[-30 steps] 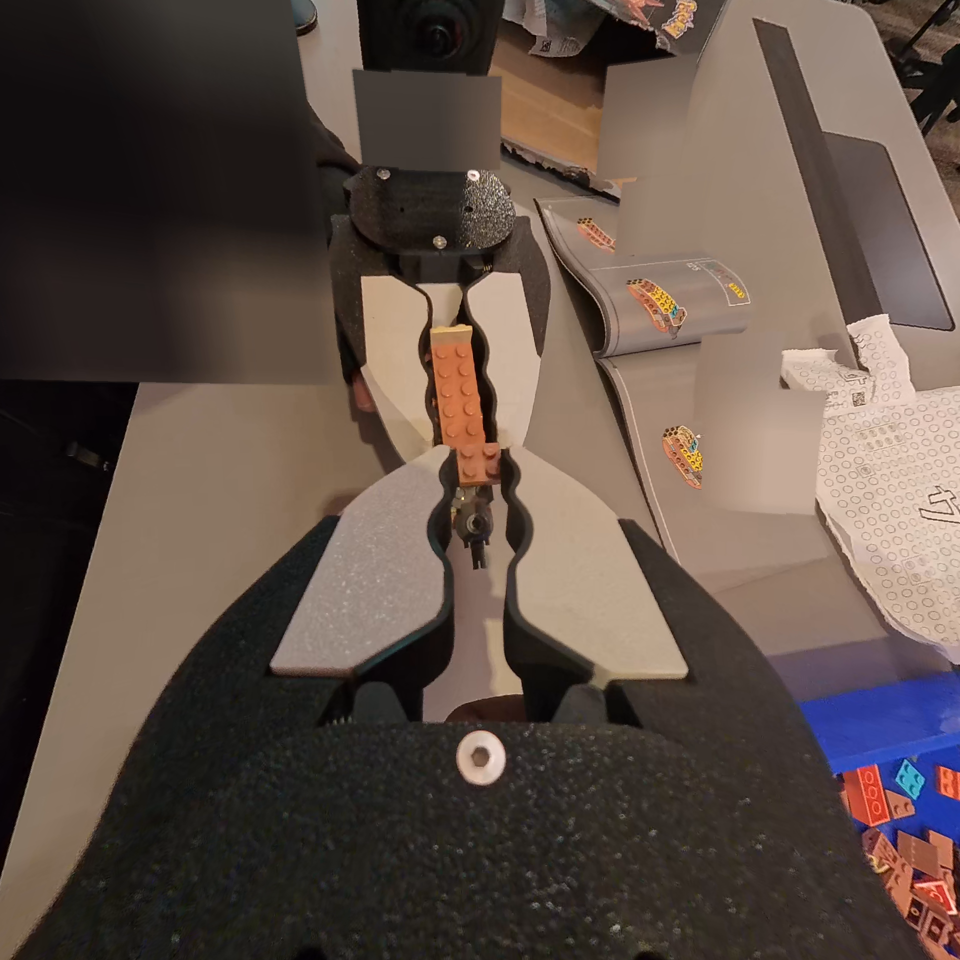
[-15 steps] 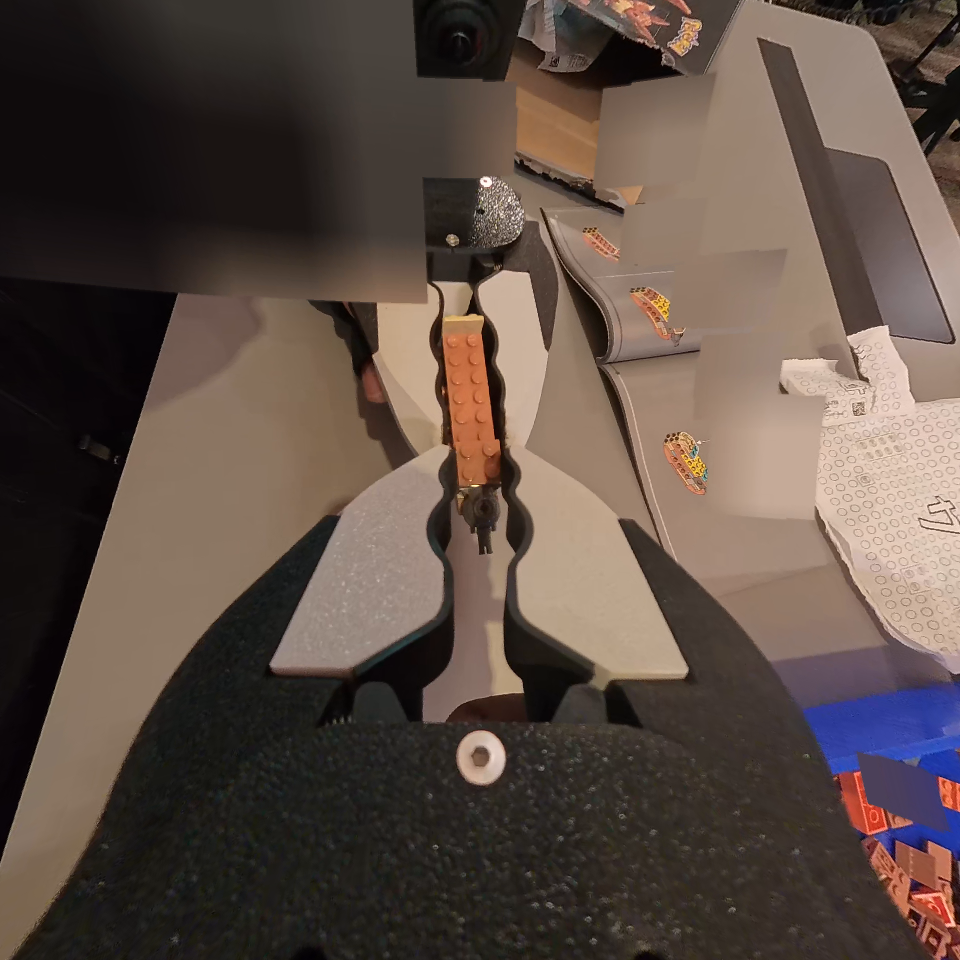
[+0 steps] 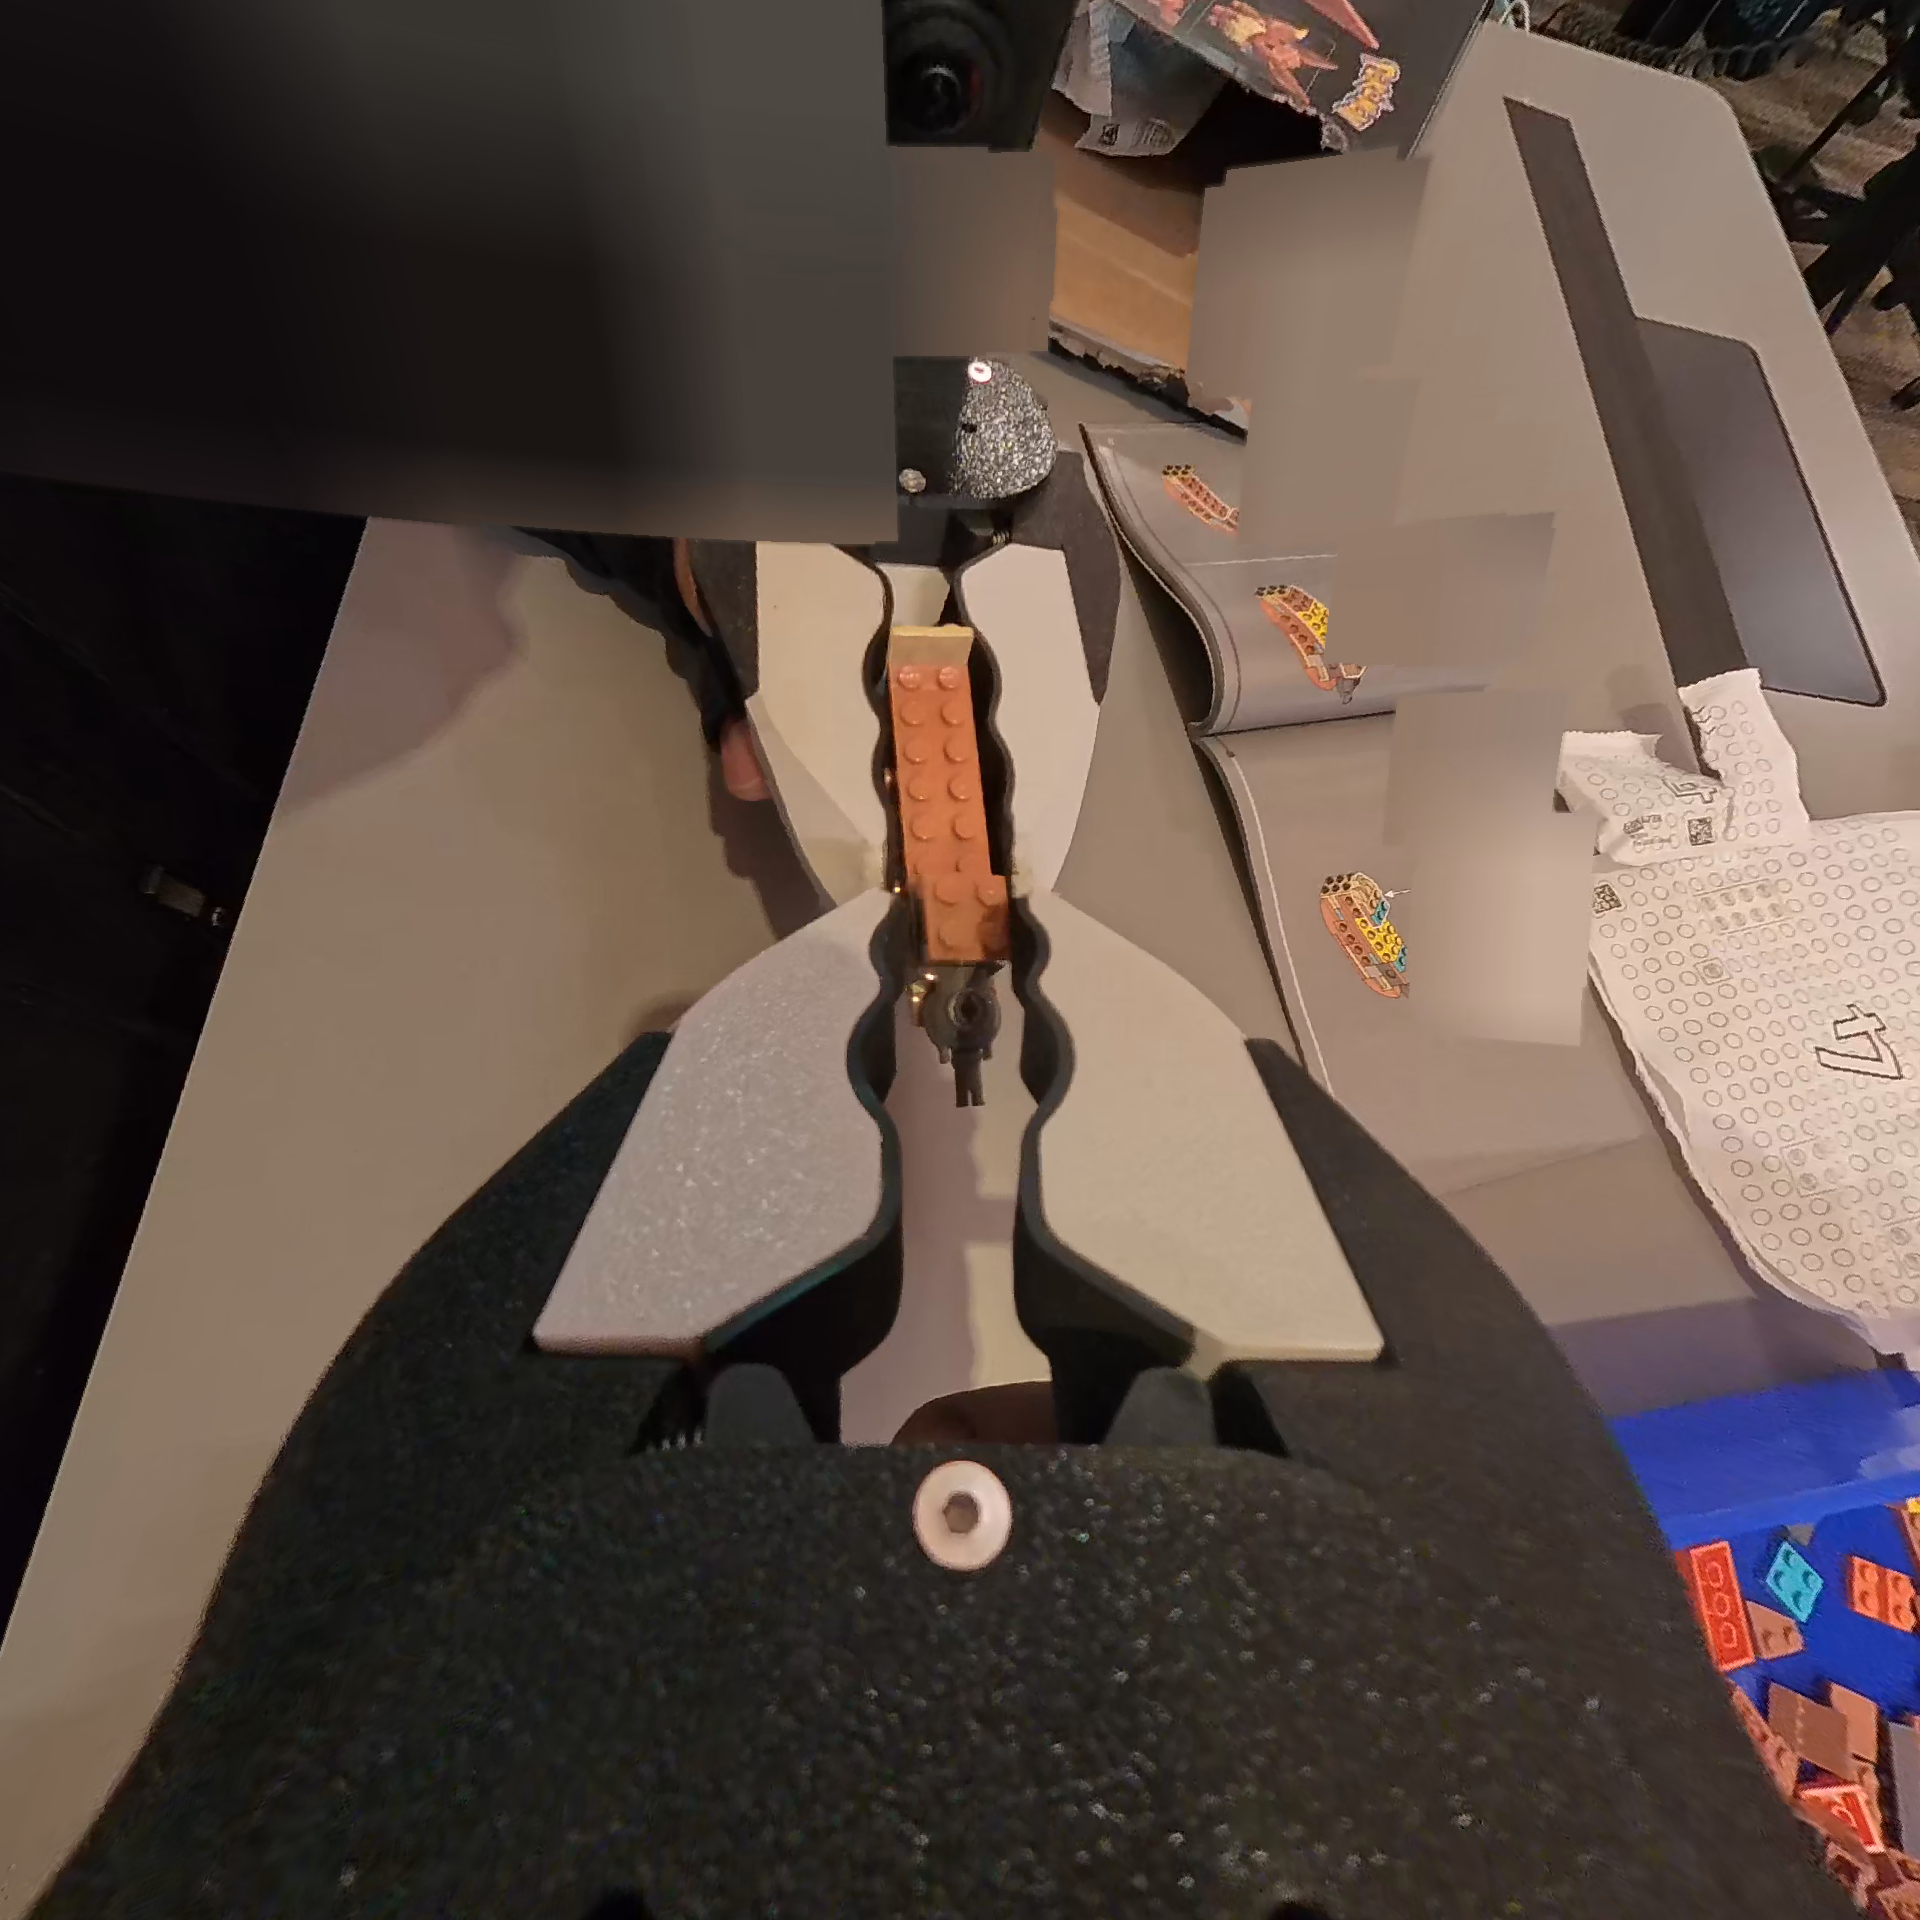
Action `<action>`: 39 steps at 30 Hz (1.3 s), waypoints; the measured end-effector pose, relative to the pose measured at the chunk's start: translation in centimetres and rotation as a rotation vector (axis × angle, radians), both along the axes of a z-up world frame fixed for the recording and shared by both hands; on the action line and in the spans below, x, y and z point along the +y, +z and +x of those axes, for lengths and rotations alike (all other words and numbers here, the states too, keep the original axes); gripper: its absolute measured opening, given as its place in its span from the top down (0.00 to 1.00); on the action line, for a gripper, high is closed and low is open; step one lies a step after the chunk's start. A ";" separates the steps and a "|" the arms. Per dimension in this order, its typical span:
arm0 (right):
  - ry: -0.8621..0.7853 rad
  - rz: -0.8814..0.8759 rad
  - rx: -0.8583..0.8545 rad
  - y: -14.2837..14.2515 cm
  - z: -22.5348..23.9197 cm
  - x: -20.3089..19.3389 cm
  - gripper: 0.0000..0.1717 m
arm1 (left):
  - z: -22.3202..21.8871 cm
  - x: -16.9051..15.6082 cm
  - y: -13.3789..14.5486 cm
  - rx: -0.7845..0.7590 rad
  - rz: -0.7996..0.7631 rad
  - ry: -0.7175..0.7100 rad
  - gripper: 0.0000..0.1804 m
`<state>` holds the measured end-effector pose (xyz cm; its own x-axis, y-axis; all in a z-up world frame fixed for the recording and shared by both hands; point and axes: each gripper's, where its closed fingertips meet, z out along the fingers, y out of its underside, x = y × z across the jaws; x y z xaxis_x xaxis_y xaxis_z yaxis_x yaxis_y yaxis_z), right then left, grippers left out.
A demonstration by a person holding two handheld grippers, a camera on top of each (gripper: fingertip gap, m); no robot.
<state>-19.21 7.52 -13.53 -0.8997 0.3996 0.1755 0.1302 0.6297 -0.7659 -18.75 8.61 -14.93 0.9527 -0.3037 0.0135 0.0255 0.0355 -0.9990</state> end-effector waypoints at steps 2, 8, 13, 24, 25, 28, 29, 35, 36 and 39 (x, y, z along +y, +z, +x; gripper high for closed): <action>0.005 0.012 0.007 -0.1 0.1 0.0 0.87 | 0.0 0.0 0.1 -0.008 0.004 -0.001 0.88; 0.010 0.023 0.049 0.0 0.1 -0.1 0.84 | -0.2 -0.1 0.2 -0.032 0.009 0.002 0.88; 0.014 0.019 0.087 0.4 0.1 -0.3 0.84 | -0.4 -0.1 0.3 -0.049 0.012 0.002 0.88; 0.021 0.037 0.200 1.1 -0.1 -0.3 0.88 | -0.3 -0.1 0.3 -0.054 0.009 -0.007 0.88; 0.021 0.035 0.191 1.0 -0.1 -0.3 0.88 | -0.2 -0.1 0.3 -0.050 0.008 -0.009 0.88; 0.025 0.034 0.169 0.7 -0.1 -0.1 0.90 | -0.1 -0.1 0.3 -0.042 0.007 -0.013 0.88; 0.030 0.033 0.164 0.6 -0.1 -0.1 0.91 | -0.1 -0.1 0.3 -0.042 0.007 -0.015 0.88; 0.055 0.024 0.147 0.5 0.3 0.0 0.91 | 0.0 -0.2 0.2 -0.040 0.005 -0.025 0.88; 0.056 0.024 0.149 0.5 0.3 0.0 0.91 | 0.0 -0.2 0.2 -0.040 0.005 -0.027 0.88; 0.055 0.028 0.155 0.5 0.2 0.0 0.91 | 0.1 -0.2 0.2 -0.041 0.005 -0.032 0.88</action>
